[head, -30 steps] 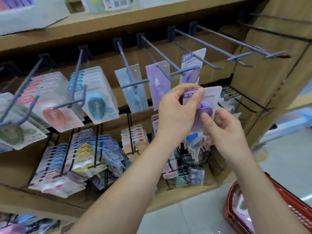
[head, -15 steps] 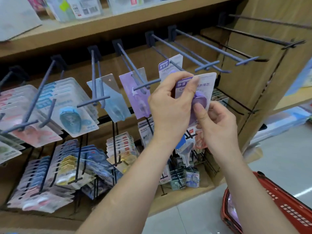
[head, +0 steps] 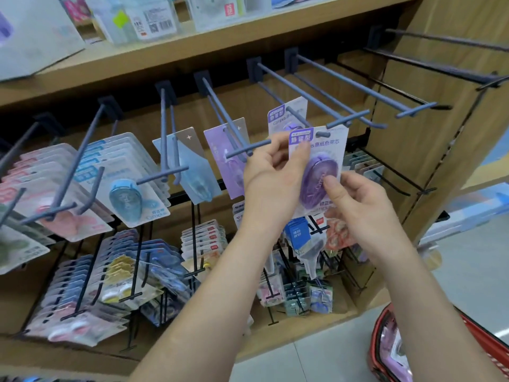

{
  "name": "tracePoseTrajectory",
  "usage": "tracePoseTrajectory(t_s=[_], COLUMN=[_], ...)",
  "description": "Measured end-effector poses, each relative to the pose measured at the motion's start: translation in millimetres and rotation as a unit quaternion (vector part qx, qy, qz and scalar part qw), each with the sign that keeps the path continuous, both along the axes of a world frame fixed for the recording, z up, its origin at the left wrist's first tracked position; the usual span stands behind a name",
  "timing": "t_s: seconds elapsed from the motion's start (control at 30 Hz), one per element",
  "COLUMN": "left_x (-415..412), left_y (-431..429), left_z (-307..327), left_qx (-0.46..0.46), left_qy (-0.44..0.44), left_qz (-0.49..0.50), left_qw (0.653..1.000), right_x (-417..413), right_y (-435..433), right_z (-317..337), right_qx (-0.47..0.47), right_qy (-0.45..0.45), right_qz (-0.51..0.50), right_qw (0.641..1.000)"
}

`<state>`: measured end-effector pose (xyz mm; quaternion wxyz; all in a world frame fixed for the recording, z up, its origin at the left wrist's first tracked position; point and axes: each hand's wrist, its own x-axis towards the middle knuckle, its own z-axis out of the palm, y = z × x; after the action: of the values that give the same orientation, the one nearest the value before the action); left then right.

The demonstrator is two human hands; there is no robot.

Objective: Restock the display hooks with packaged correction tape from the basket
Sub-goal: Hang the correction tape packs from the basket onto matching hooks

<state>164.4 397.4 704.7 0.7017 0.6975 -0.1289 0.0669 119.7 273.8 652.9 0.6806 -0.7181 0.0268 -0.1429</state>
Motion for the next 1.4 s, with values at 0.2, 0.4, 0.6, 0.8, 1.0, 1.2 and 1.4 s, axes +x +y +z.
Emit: tracePoseTrajectory(t_s=[0.2,0.4,0.6,0.8,1.0,1.2,1.4], left_x=[6.1,-0.6,-22.6,-49.2,-78.1,-119.3,-154.9], left_y=[12.0,24.7,55.9,86.4,83.4,21.1,-84.0], left_z=[-12.1,-22.0,-32.4,-69.6,-128.6,-194.0,-268.9], left_qx=[0.113,0.200,0.261,0.270,0.317,0.304,0.364], left_qy=[0.018,-0.013,-0.052,-0.074,-0.126,0.052,0.067], left_qz=[0.065,0.086,0.043,-0.053,-0.175,-0.300,-0.378], left_qw=[0.991,0.976,0.963,0.959,0.924,0.902,0.849], right_x=[15.8,57.8,62.0,-51.0,-180.5,-296.9,-370.9], right_y=[2.9,9.5,1.9,-17.9,-40.4,-59.9,-107.8], right_z=[5.9,7.2,-5.1,-30.1,-79.8,-142.6,-207.1], right_qx=[-0.046,-0.088,-0.185,-0.247,-0.314,-0.232,-0.101], right_qy=[-0.007,0.007,0.104,0.136,0.292,0.406,0.446], right_qz=[-0.111,-0.156,-0.128,-0.102,-0.177,-0.298,-0.414], right_qw=[0.993,0.984,0.969,0.954,0.886,0.832,0.787])
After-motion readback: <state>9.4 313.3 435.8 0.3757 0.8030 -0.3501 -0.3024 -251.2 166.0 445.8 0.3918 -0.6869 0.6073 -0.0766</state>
